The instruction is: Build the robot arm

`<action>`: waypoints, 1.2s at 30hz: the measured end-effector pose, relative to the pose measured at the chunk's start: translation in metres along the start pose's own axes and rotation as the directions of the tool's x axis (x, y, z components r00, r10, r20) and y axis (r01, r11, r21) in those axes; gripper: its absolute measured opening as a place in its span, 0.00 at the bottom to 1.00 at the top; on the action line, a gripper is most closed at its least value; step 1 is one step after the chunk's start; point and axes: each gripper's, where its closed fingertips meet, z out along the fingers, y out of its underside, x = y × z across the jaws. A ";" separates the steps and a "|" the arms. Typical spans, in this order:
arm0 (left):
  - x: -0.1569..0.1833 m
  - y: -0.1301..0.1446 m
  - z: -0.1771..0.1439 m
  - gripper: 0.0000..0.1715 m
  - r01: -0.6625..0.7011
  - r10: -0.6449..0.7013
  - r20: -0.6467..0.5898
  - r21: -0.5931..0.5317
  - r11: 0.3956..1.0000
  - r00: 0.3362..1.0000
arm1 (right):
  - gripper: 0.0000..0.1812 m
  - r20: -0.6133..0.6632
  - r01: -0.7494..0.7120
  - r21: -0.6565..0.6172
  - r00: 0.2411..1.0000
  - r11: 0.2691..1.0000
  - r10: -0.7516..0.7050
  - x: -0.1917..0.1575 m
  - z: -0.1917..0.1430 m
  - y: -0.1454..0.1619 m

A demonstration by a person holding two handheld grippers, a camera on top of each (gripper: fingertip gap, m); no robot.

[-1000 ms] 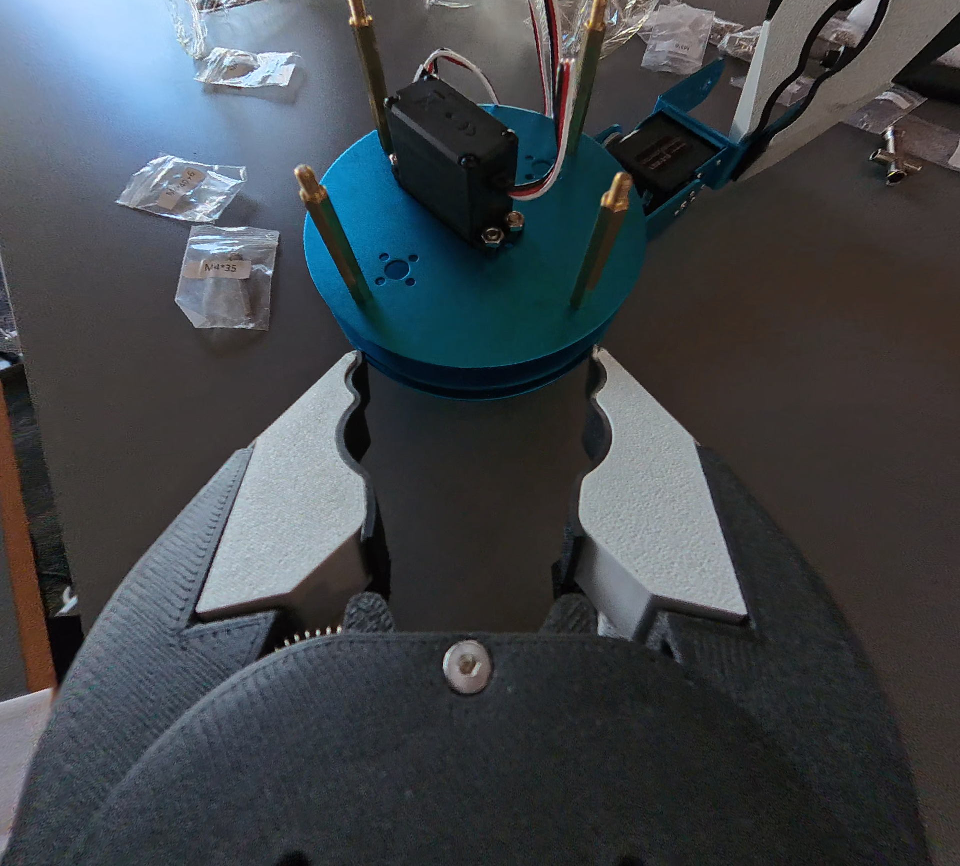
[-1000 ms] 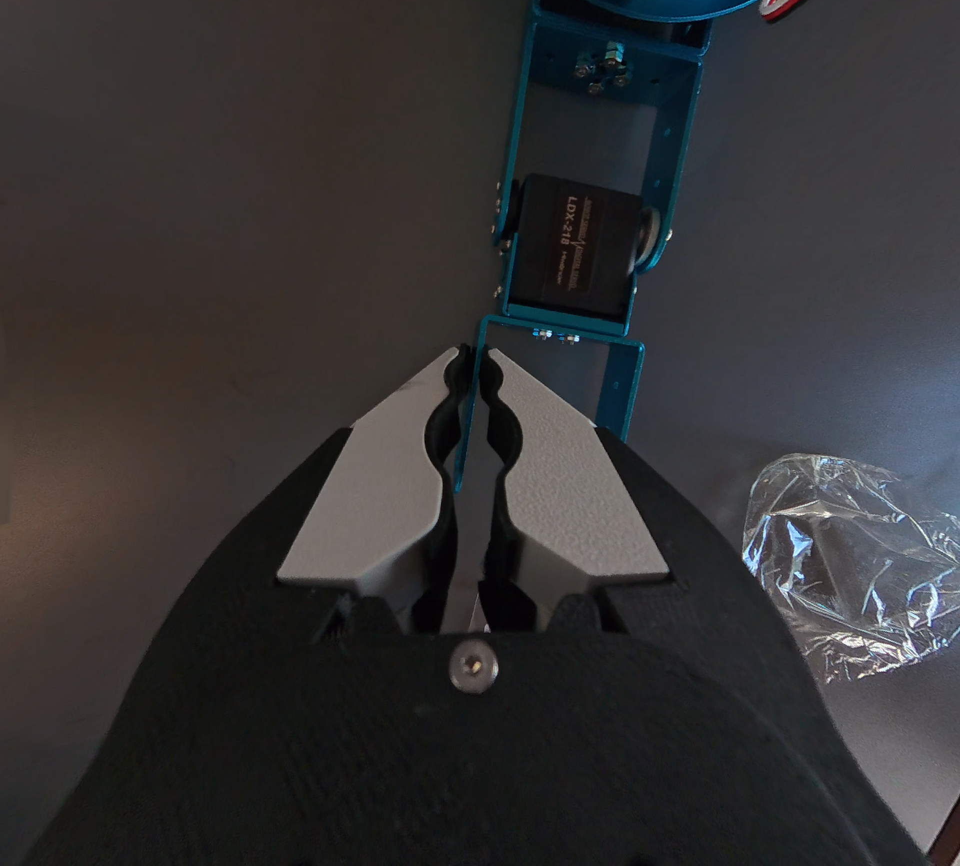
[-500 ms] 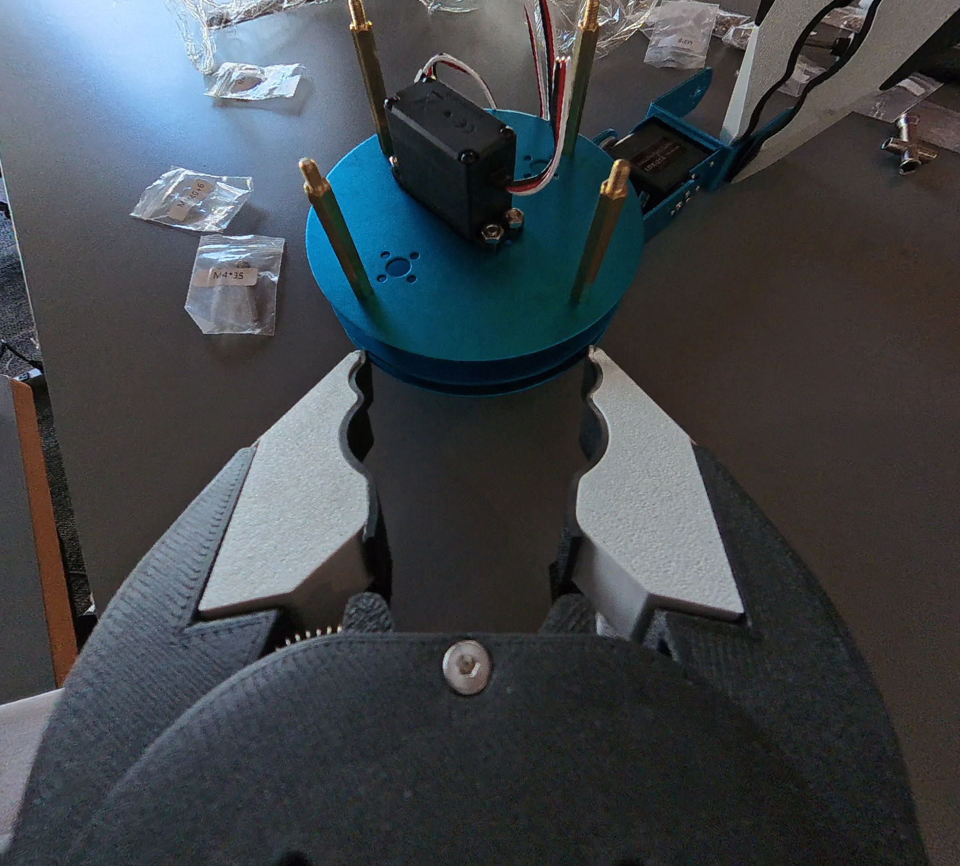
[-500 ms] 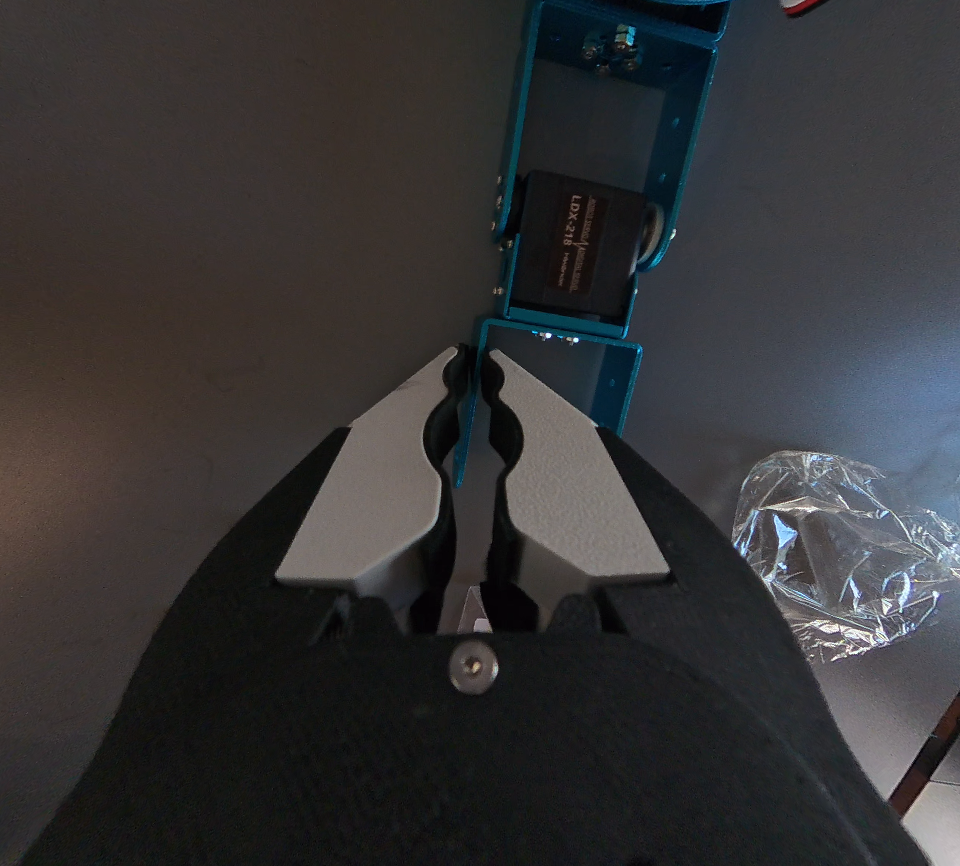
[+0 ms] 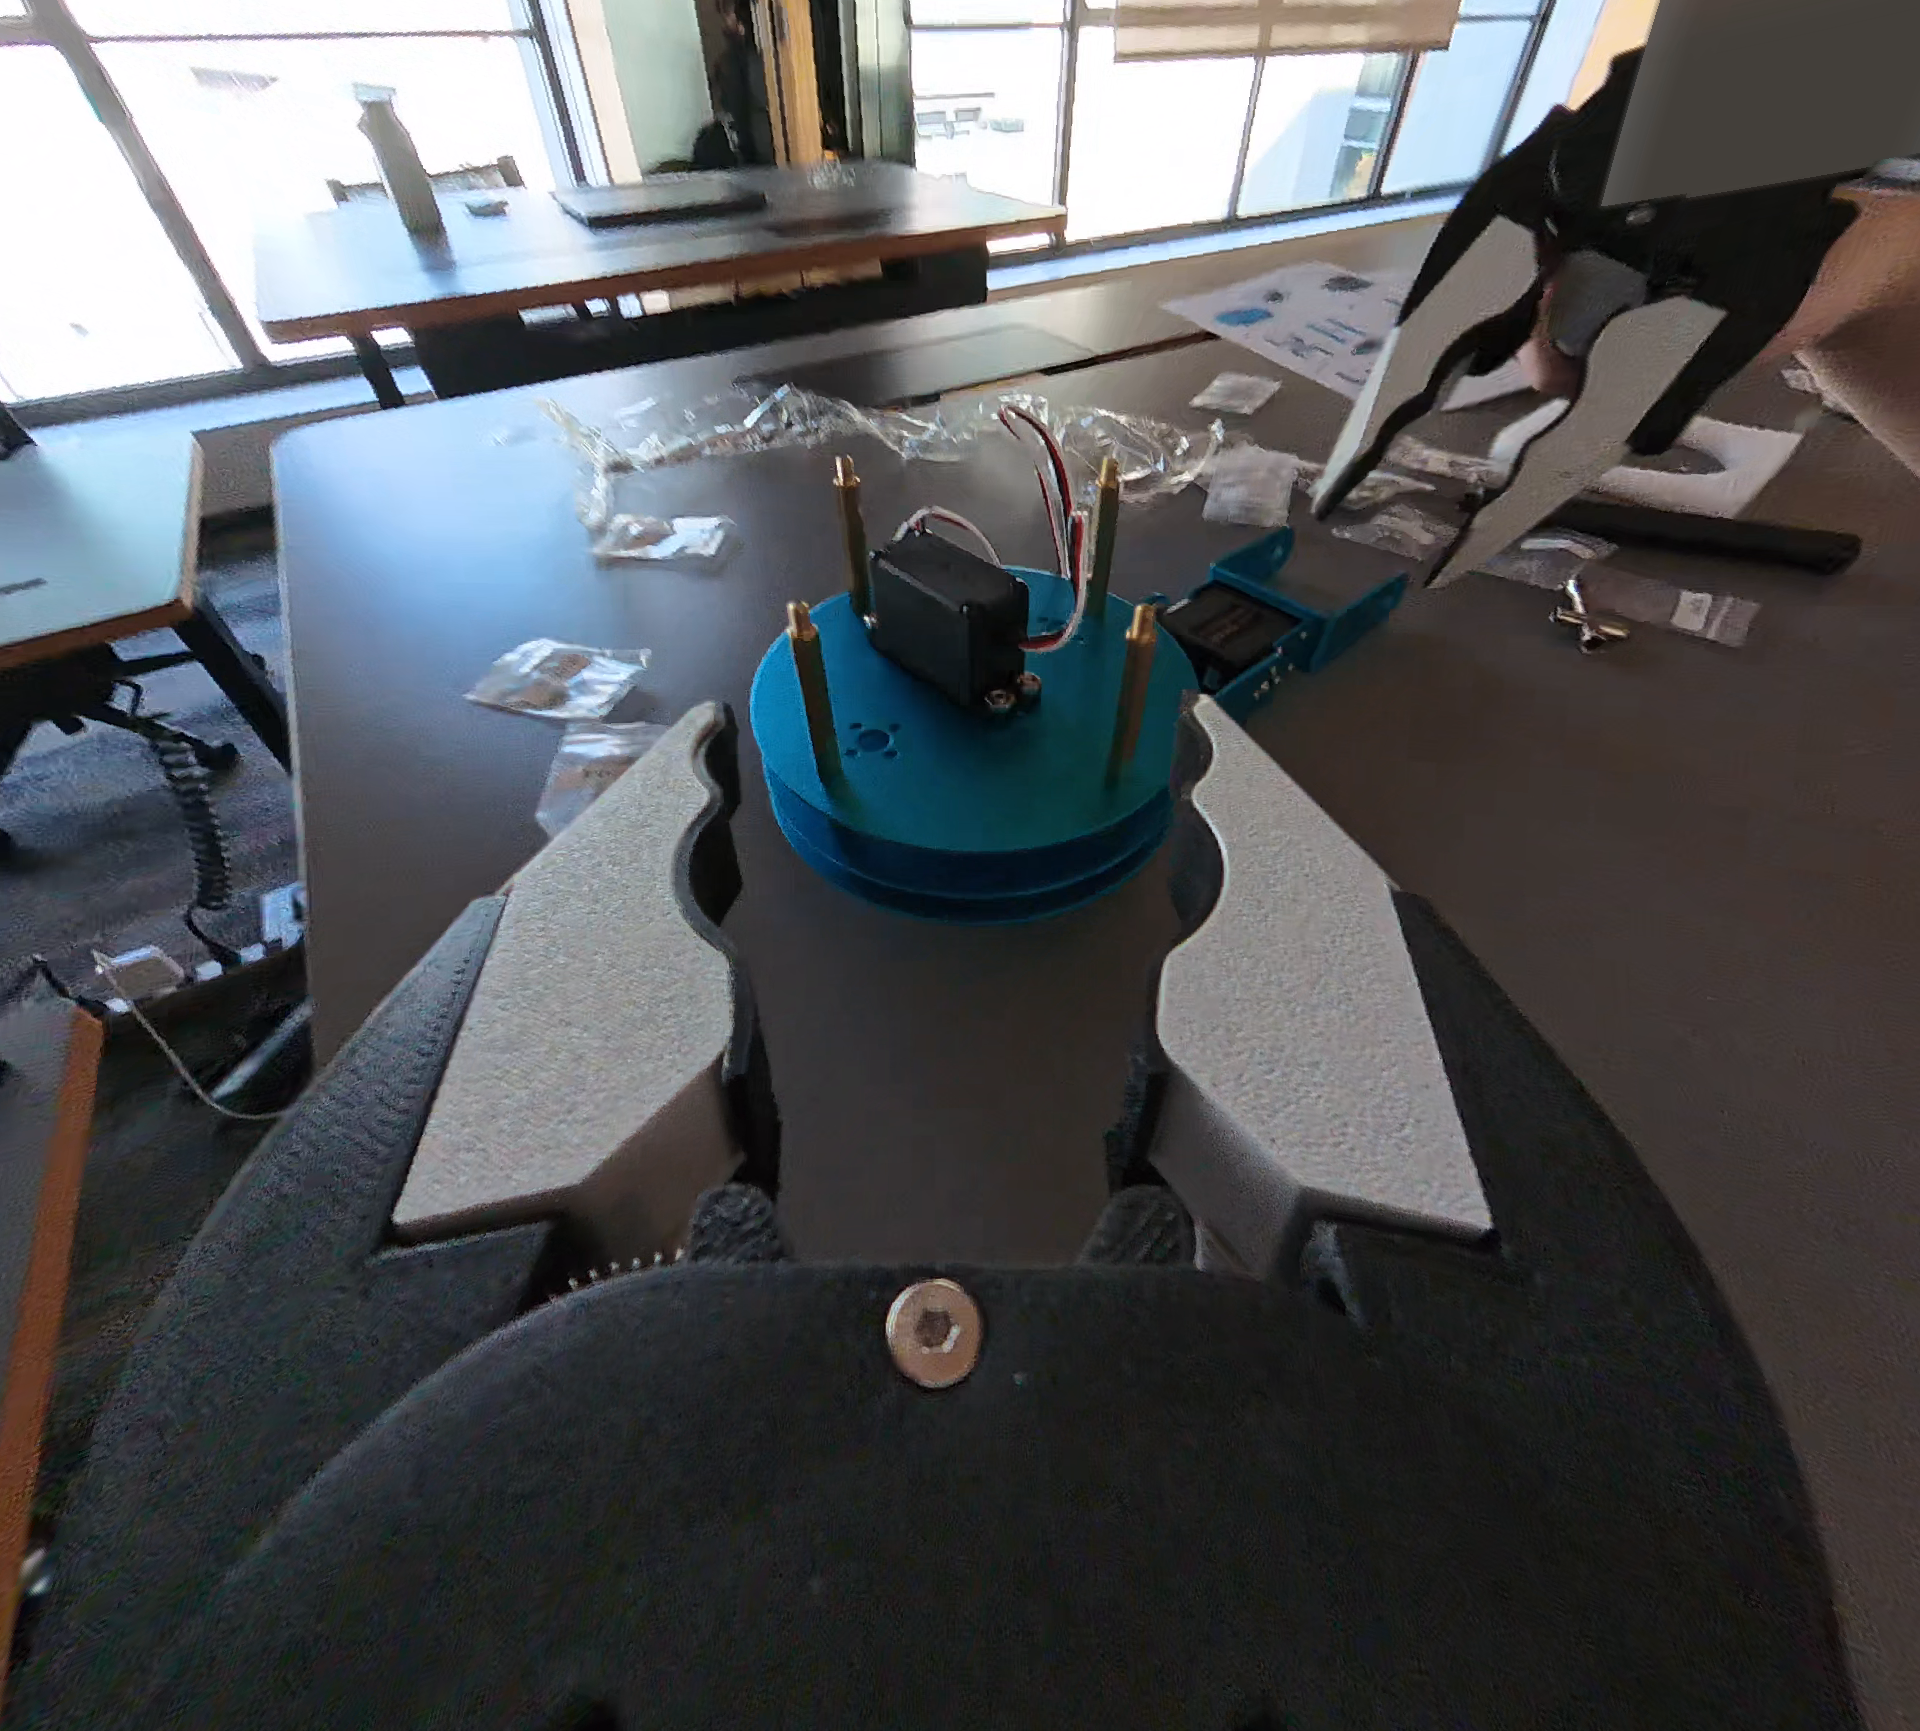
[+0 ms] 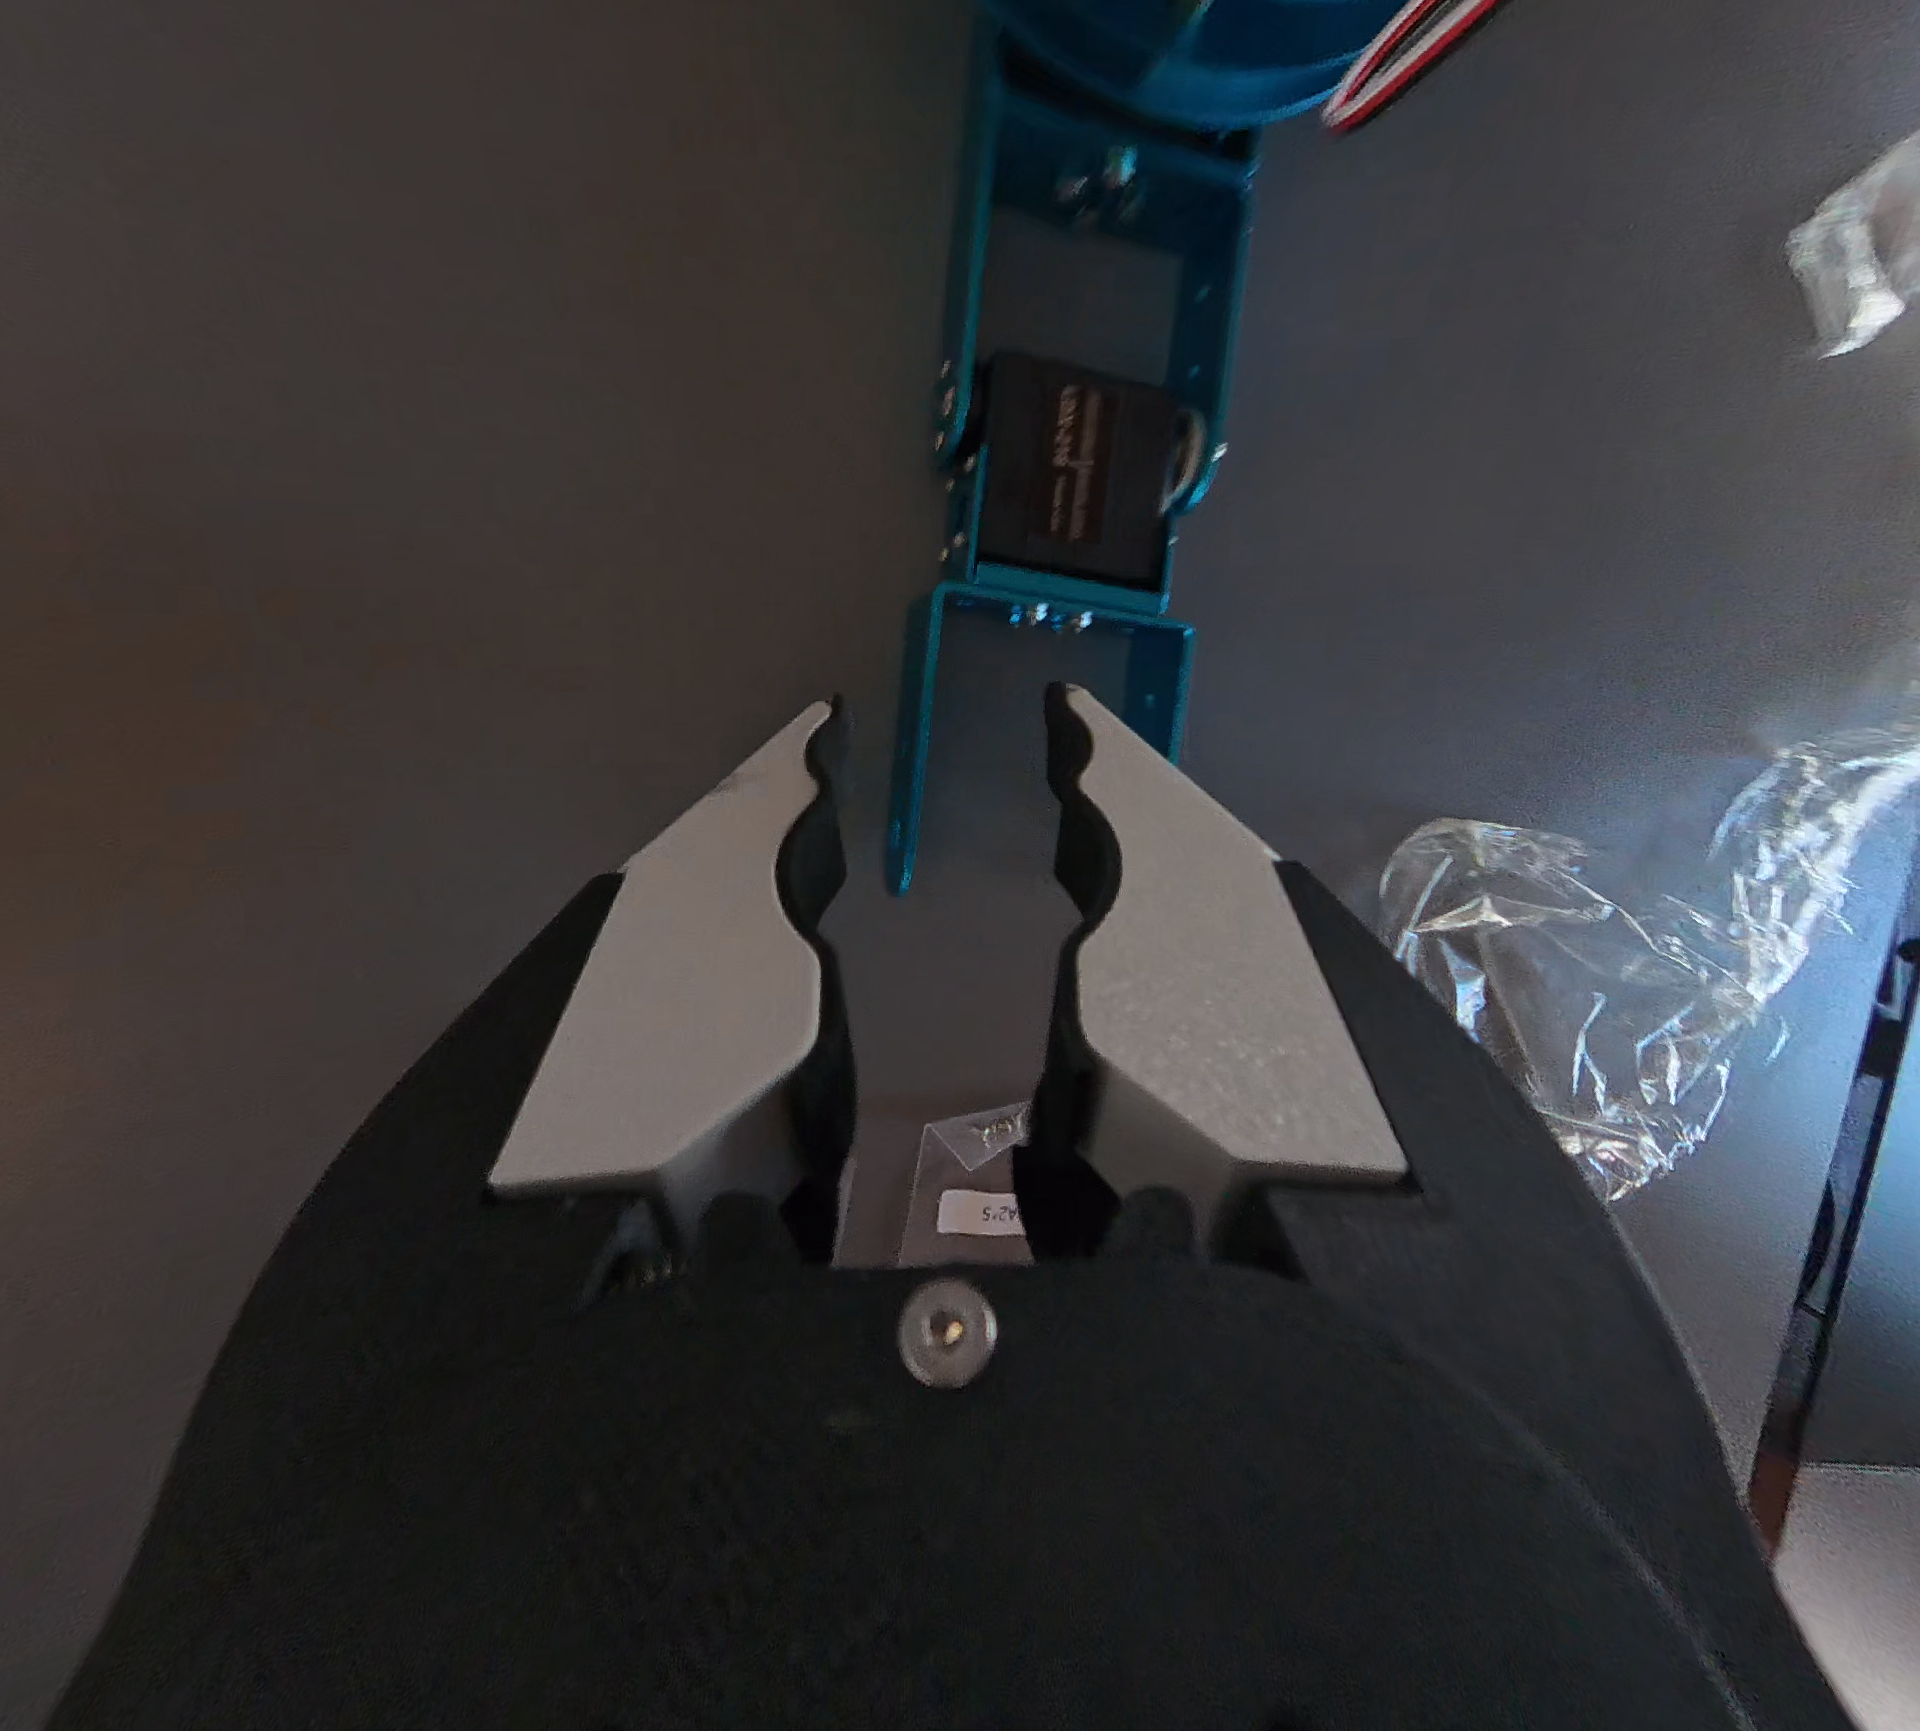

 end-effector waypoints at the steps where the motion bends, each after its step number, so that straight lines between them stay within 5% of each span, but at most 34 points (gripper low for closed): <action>1: -0.003 -0.003 -0.002 0.49 -0.018 0.017 0.027 0.026 1.000 0.999 | 0.23 -0.016 -0.037 0.065 0.999 0.997 0.039 0.002 -0.008 -0.008; 8: -0.018 -0.006 -0.002 0.38 -0.186 0.165 0.250 0.061 0.981 0.954 | 0.26 -0.217 -0.246 0.505 0.891 0.827 0.398 -0.008 -0.059 -0.046; 12: -0.008 -0.002 -0.022 0.44 -0.050 0.048 0.279 0.000 0.999 0.959 | 0.19 -0.050 -0.313 0.750 0.851 0.583 0.522 -0.059 -0.070 -0.081; 14: 0.012 -0.006 -0.048 0.44 0.016 -0.027 0.320 0.037 0.999 0.947 | 0.19 0.040 -0.368 0.777 0.839 0.512 0.543 -0.080 -0.062 -0.095; 19: 0.043 0.007 -0.119 0.46 0.229 -0.304 0.456 0.213 0.950 0.837 | 0.15 -0.143 -0.215 0.711 0.888 0.669 0.437 -0.107 -0.031 -0.101; 23: -0.038 0.009 -0.186 0.52 0.309 -0.291 0.682 0.100 0.946 0.671 | 0.14 -0.144 -0.262 0.701 0.859 0.664 0.492 -0.093 -0.023 -0.099; 25: -0.110 -0.035 -0.234 0.51 0.252 -0.198 0.781 0.054 0.966 0.592 | 0.14 -0.140 -0.299 0.699 0.833 0.650 0.535 -0.082 -0.022 -0.093; 30: -0.298 -0.203 -0.363 0.53 0.070 0.117 0.948 -0.144 0.987 0.296 | 0.14 -0.129 -0.358 0.729 0.765 0.584 0.631 -0.064 -0.029 -0.078; 33: -0.366 -0.281 -0.425 0.65 0.098 0.241 0.962 -0.254 0.962 0.126 | 0.15 -0.131 -0.375 0.740 0.734 0.559 0.666 -0.057 -0.032 -0.073; 36: -0.400 -0.335 -0.450 0.69 0.061 0.333 0.943 -0.333 0.941 0.012 | 0.17 -0.162 -0.388 0.751 0.676 0.534 0.719 -0.048 -0.036 -0.063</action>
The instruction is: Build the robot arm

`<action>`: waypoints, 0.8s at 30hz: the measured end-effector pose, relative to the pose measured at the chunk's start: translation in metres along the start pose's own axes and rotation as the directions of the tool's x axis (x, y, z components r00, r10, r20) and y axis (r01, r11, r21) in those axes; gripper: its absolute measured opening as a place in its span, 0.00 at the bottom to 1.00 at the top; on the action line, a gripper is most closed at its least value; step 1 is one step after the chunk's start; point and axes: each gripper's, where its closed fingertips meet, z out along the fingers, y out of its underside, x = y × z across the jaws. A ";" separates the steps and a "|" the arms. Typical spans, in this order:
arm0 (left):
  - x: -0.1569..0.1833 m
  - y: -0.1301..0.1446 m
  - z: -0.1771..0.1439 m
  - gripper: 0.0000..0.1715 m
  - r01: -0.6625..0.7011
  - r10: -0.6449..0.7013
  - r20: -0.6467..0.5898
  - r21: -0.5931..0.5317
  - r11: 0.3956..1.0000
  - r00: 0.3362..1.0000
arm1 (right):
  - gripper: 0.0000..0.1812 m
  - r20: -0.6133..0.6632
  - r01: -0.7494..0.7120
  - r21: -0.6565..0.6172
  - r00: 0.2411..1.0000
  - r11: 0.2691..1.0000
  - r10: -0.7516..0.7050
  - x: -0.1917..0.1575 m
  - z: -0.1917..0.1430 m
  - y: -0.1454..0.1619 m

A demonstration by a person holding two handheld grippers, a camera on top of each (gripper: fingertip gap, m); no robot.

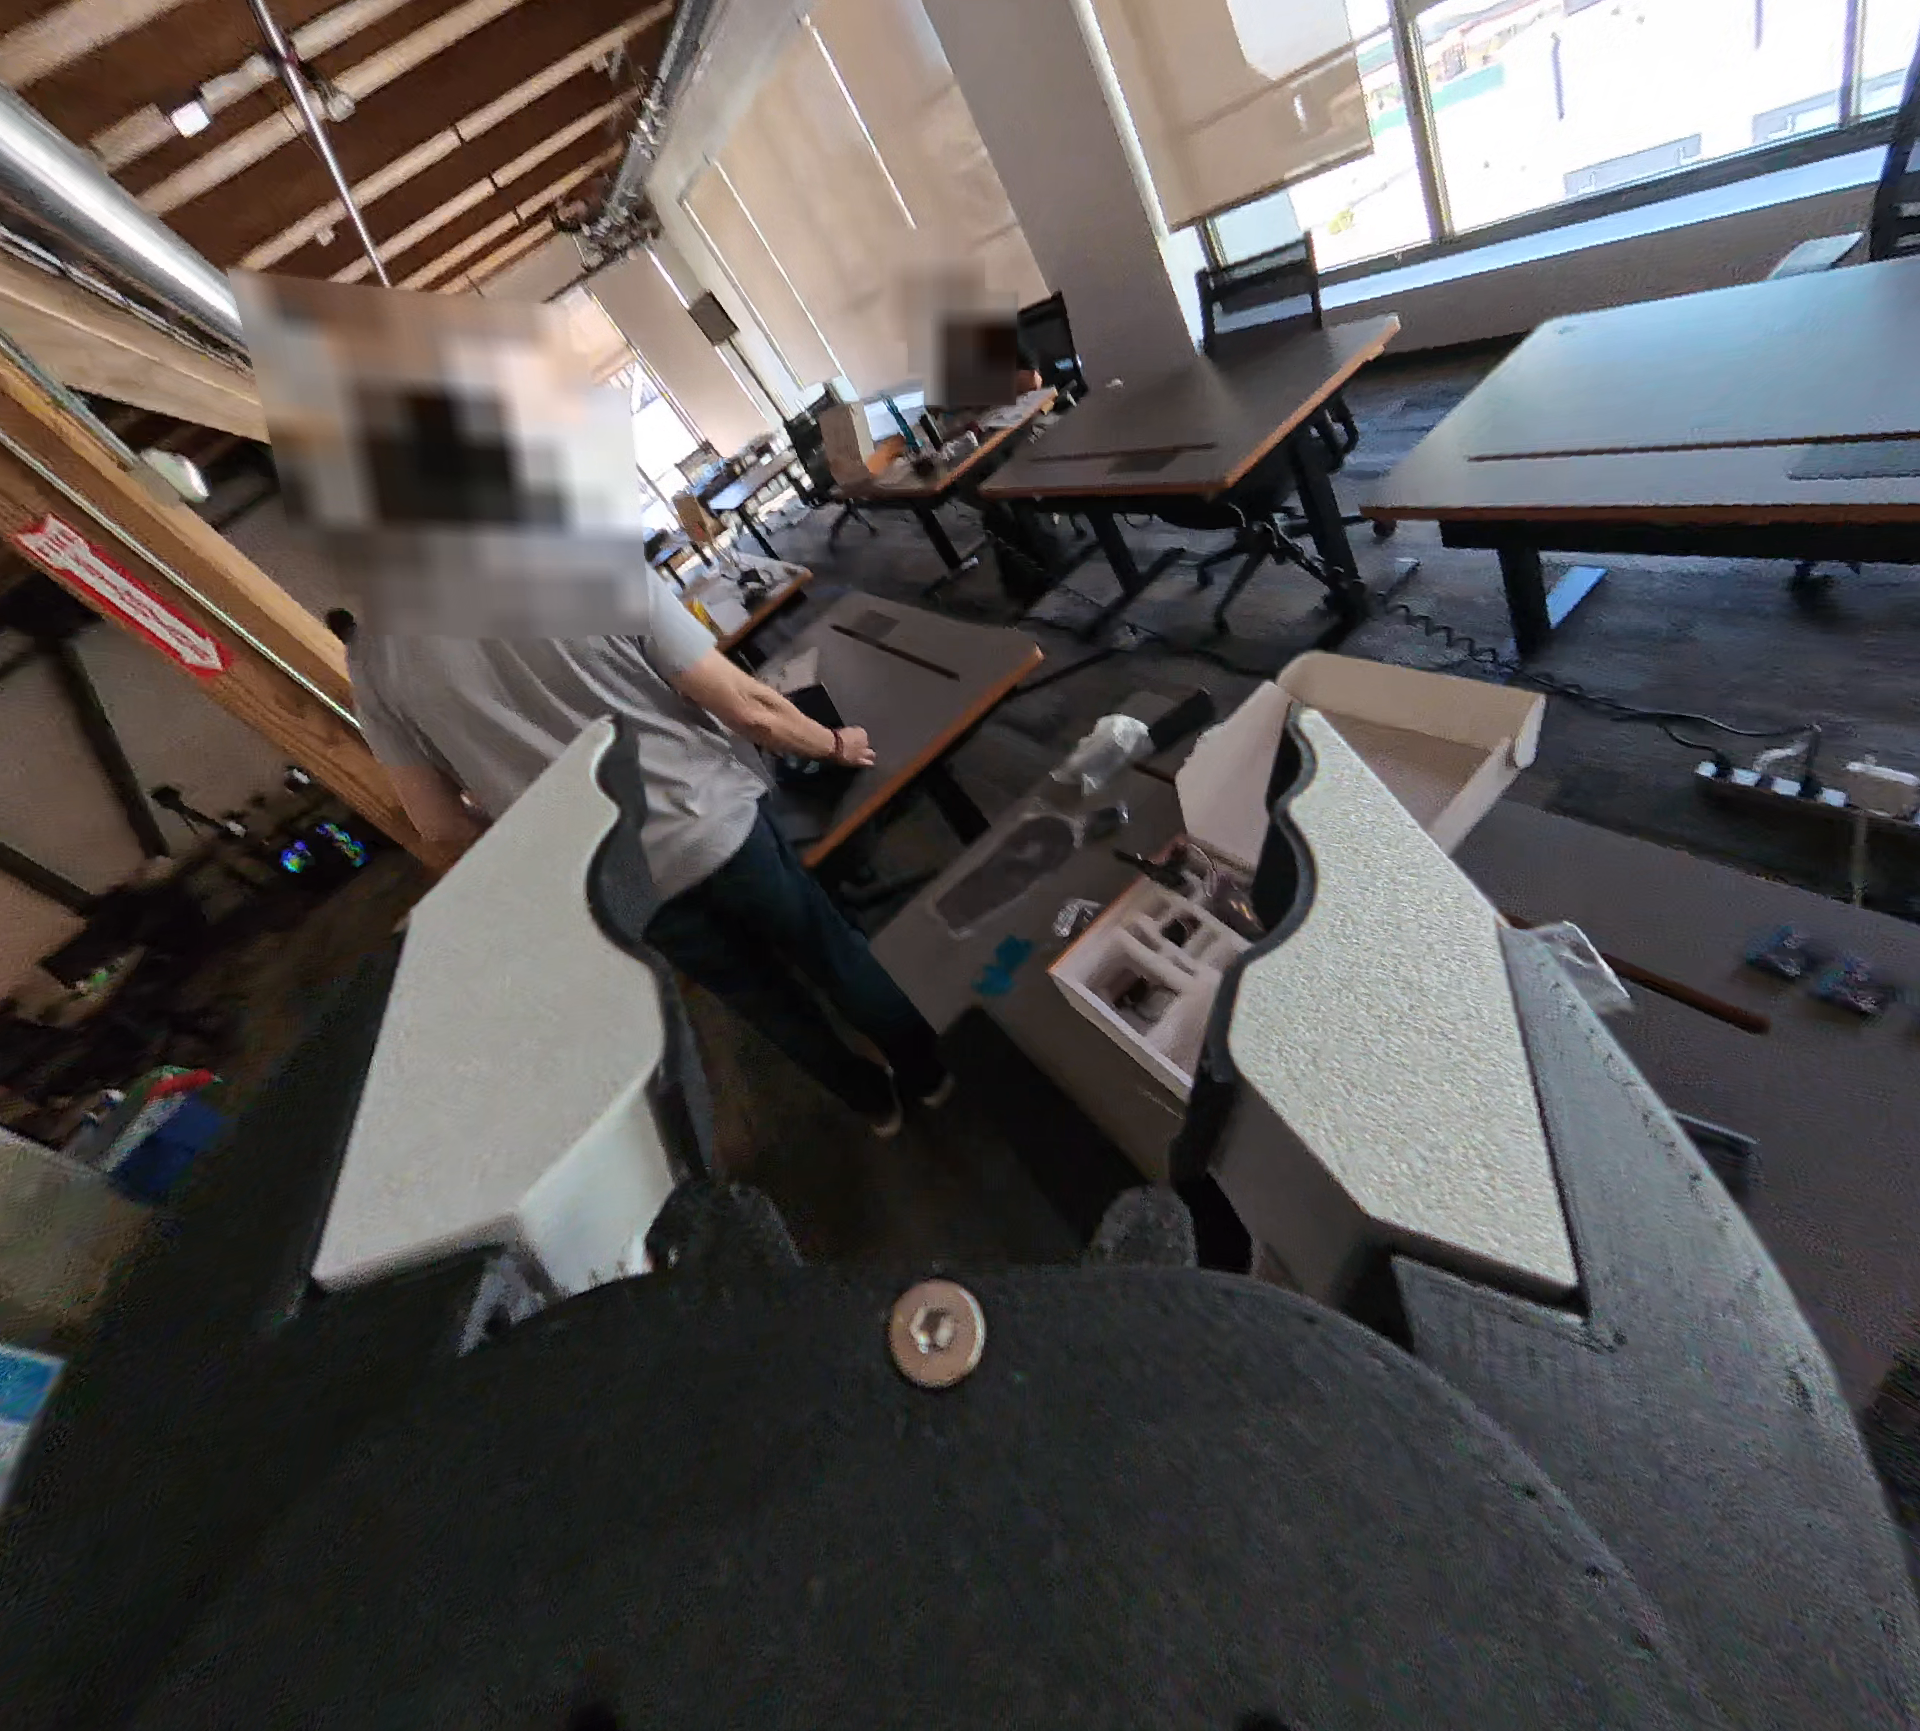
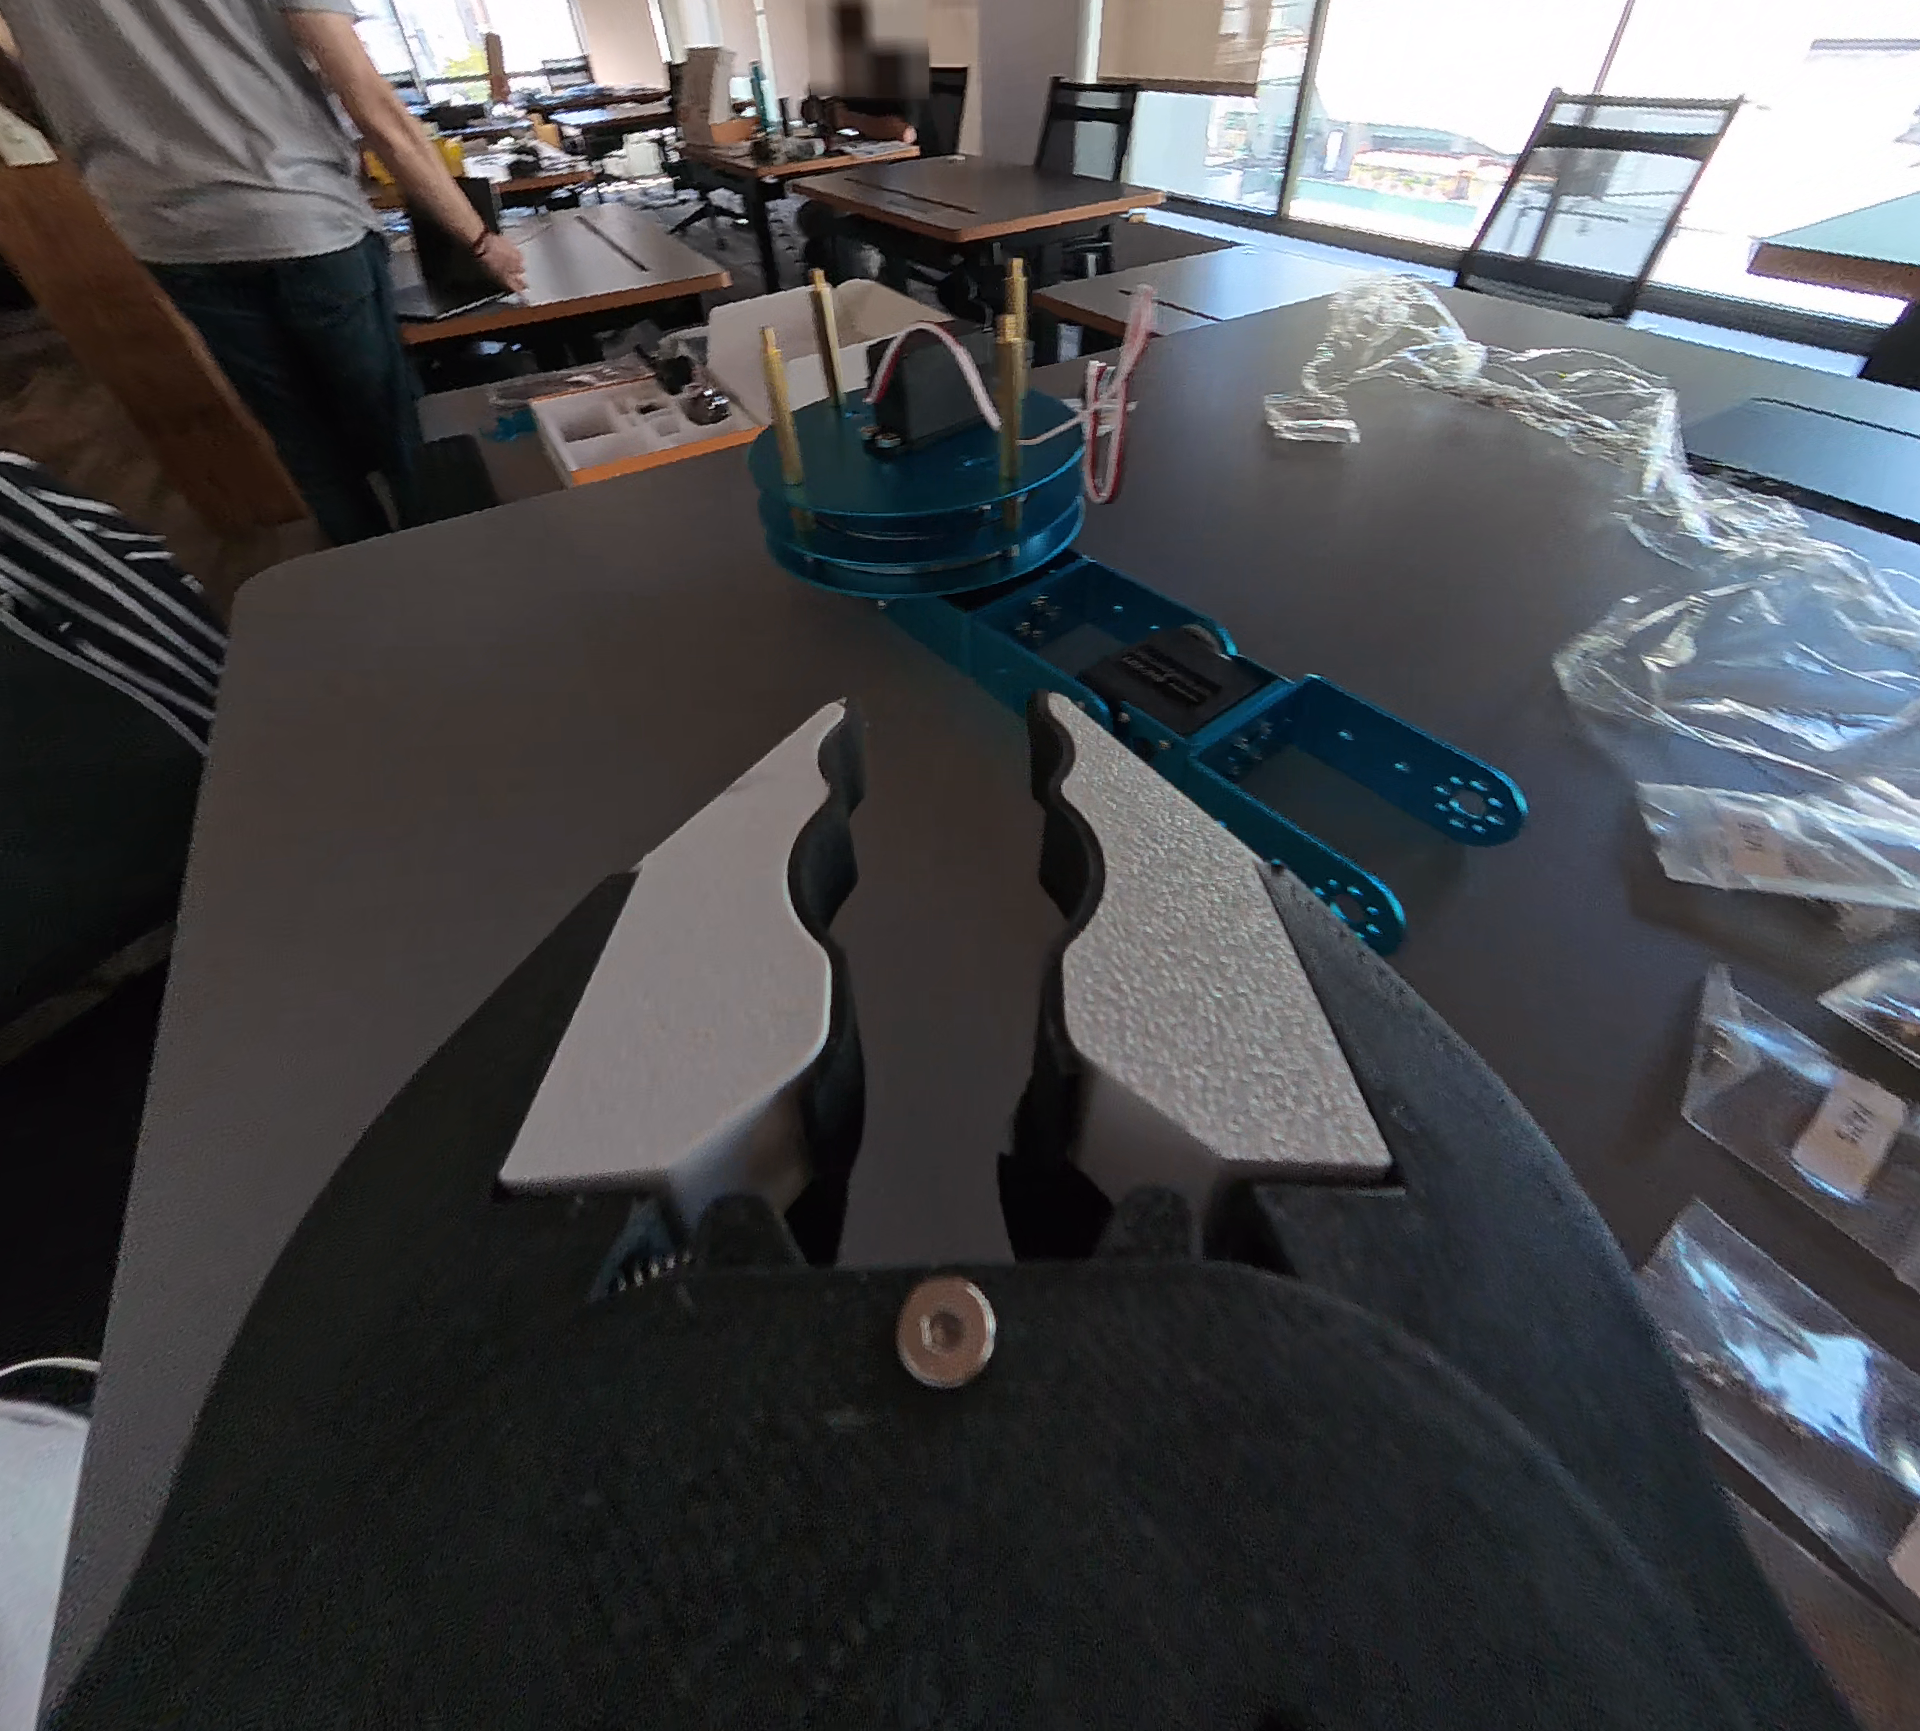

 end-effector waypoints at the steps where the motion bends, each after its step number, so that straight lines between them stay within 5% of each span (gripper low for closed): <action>1: -0.005 -0.011 0.007 0.70 -0.028 0.028 0.016 0.026 0.999 0.999 | 0.18 -0.017 -0.010 0.005 1.000 1.000 0.010 0.004 -0.001 -0.001; 4: -0.014 -0.017 0.032 0.70 -0.098 0.097 0.045 0.028 0.995 0.994 | 0.18 -0.041 -0.023 0.031 0.999 0.999 0.024 0.010 -0.004 -0.004; 12: -0.031 0.021 0.080 0.67 -0.147 0.152 0.064 -0.074 0.986 0.986 | 0.17 -0.115 0.095 -0.005 0.989 0.995 -0.095 0.012 -0.002 -0.001; 19: -0.030 0.010 0.094 0.76 -0.098 0.099 -0.074 0.018 0.995 0.992 | 0.17 -0.146 0.206 -0.067 0.966 0.976 -0.214 0.008 0.001 0.005; 24: -0.040 0.035 0.105 0.83 -0.194 0.190 -0.066 -0.062 0.979 0.980 | 0.16 -0.181 0.247 -0.115 0.947 0.962 -0.265 0.011 0.003 0.010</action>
